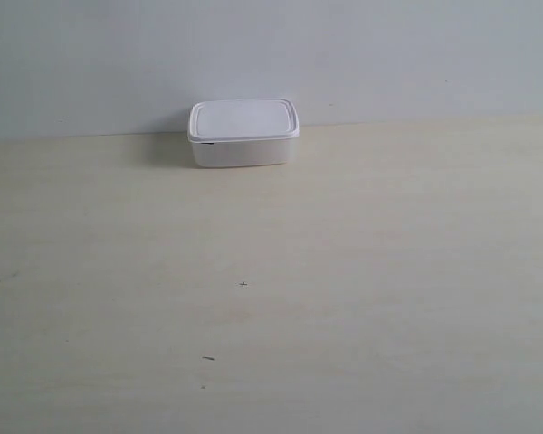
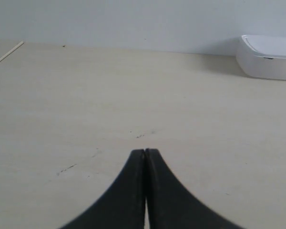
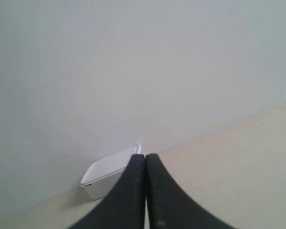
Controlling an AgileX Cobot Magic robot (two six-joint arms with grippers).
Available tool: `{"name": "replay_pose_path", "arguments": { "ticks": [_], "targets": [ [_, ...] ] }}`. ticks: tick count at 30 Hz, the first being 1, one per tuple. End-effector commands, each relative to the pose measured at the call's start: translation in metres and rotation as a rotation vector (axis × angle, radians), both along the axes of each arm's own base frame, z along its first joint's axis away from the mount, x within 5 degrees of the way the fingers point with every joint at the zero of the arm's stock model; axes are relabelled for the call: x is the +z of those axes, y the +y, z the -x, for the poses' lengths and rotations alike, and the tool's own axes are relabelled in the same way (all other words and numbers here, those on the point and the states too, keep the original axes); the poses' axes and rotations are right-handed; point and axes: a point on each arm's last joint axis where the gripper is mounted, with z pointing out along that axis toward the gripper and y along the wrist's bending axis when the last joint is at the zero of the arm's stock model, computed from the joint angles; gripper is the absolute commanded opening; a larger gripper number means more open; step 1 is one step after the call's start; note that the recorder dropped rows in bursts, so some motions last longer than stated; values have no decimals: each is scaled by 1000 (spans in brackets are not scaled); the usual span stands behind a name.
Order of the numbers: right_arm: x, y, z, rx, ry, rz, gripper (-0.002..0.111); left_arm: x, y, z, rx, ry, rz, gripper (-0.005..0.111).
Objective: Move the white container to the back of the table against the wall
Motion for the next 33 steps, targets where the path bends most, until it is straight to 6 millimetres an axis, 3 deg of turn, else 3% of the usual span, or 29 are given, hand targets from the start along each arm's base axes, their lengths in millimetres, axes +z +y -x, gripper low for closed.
{"name": "replay_pose_path", "arguments": {
  "ticks": [1, 12, 18, 20, 23, 26, 33],
  "targets": [
    [-2, -3, 0, -34, 3, 16, 0, 1, 0, 0, 4, -9, 2, 0],
    [0, 4, 1, 53, -2, -70, 0, 1, 0, 0, 4, -9, 2, 0],
    [10, -2, 2, -39, -138, 109, 0, 1, 0, 0, 4, -9, 2, 0],
    [10, -6, 2, -86, -140, 84, 0, 1, 0, 0, 4, -9, 2, 0],
    [-2, -17, -1, -190, 3, 32, 0, 1, 0, 0, 4, -9, 2, 0],
    [-15, -18, -1, -207, 148, 147, 0, 1, 0, 0, 4, -9, 2, 0],
    [-28, -14, 0, -144, 268, 343, 0, 1, 0, 0, 4, -9, 2, 0]
  ]
}}
